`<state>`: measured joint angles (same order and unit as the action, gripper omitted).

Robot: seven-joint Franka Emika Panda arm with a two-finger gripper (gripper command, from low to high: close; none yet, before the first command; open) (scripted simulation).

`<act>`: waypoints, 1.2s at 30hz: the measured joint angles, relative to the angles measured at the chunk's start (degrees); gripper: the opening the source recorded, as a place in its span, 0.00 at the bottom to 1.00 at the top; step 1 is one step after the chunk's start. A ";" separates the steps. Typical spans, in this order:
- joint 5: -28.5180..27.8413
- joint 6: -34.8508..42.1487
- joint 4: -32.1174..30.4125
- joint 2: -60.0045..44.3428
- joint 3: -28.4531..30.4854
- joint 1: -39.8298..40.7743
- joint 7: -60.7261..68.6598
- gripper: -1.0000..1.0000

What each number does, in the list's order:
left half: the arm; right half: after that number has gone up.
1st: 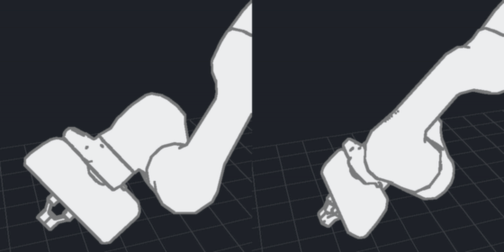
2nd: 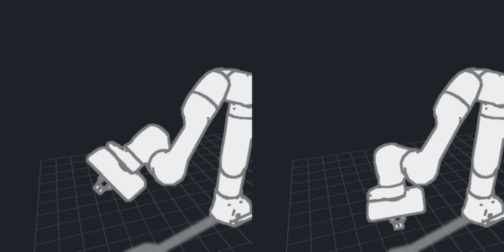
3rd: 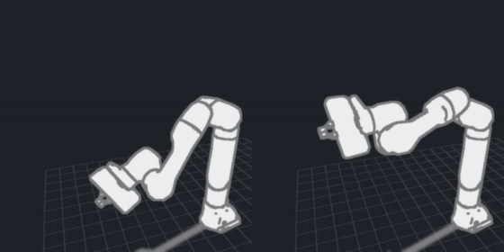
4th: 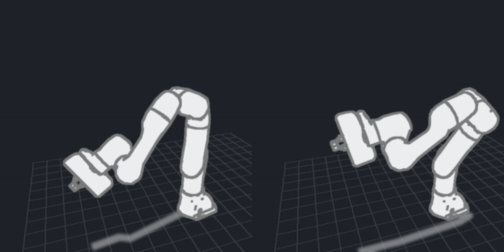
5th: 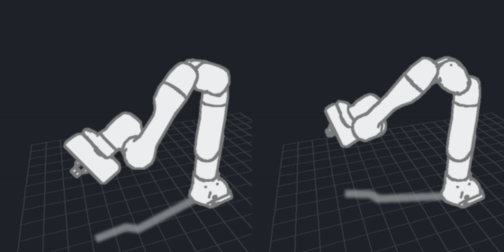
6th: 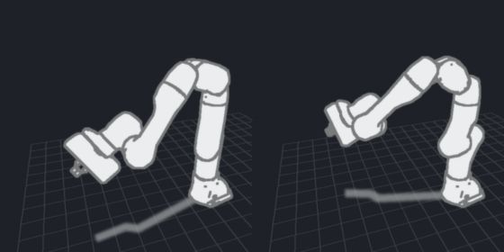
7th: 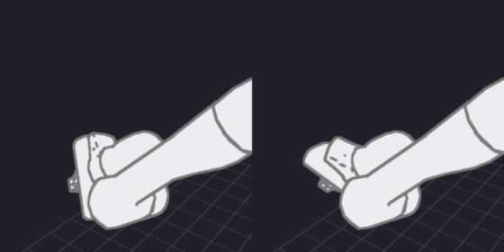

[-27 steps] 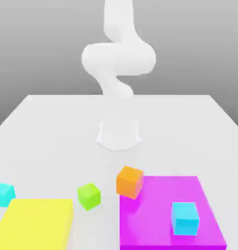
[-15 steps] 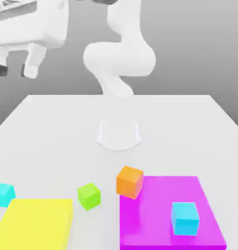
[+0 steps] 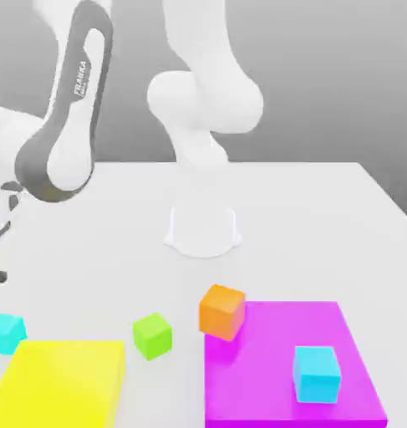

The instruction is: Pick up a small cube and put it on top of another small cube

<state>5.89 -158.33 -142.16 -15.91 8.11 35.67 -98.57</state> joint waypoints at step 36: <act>-9.36 15.64 7.60 7.62 -22.52 -37.06 -31.61 0.00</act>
<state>-3.47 -142.69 -134.55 -8.29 -14.41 -1.39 -130.18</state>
